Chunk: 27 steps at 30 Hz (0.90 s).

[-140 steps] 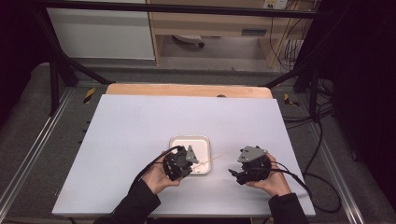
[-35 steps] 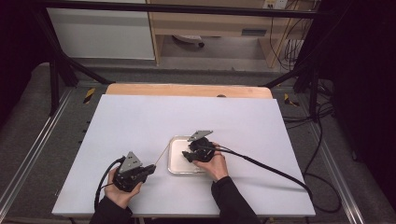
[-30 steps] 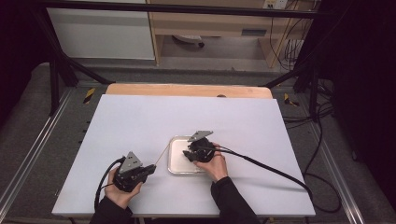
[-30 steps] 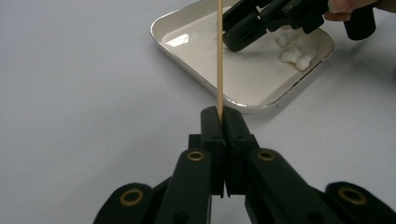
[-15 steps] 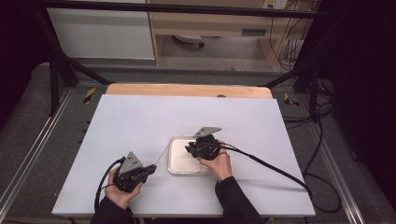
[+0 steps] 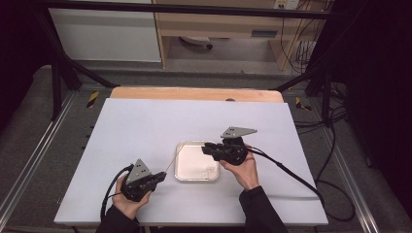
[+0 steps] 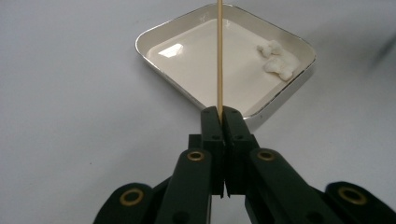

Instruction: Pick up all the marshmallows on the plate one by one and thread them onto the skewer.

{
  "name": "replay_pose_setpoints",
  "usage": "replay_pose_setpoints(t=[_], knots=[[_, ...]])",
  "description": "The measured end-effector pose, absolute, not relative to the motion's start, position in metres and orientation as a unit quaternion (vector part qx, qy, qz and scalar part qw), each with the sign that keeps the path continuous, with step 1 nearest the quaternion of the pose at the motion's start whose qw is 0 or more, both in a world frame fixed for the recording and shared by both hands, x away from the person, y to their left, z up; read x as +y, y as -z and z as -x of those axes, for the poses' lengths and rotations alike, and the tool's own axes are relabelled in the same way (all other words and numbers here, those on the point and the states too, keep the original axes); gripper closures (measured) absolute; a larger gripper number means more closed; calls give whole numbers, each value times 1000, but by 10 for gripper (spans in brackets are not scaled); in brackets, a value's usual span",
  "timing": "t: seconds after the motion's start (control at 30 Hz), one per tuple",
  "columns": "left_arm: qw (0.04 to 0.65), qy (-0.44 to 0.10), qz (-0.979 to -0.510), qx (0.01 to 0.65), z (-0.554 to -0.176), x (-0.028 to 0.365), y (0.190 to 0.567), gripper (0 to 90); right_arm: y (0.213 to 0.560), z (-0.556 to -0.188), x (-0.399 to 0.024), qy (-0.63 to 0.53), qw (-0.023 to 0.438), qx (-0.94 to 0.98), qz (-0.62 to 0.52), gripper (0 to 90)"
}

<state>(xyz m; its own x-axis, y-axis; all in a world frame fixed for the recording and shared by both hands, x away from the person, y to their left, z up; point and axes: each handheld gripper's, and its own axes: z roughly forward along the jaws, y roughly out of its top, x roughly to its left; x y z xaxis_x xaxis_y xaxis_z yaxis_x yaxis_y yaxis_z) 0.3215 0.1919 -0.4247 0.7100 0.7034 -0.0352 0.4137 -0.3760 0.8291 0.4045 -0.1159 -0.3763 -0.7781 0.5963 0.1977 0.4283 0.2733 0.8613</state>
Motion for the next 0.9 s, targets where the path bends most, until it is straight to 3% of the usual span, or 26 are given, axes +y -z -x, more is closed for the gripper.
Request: replay_pose_setpoints(t=[0.9], knots=[[464,-172,-811,314,-313,179,425,890,350,-408,-120,-609,1,721,-329,782]])
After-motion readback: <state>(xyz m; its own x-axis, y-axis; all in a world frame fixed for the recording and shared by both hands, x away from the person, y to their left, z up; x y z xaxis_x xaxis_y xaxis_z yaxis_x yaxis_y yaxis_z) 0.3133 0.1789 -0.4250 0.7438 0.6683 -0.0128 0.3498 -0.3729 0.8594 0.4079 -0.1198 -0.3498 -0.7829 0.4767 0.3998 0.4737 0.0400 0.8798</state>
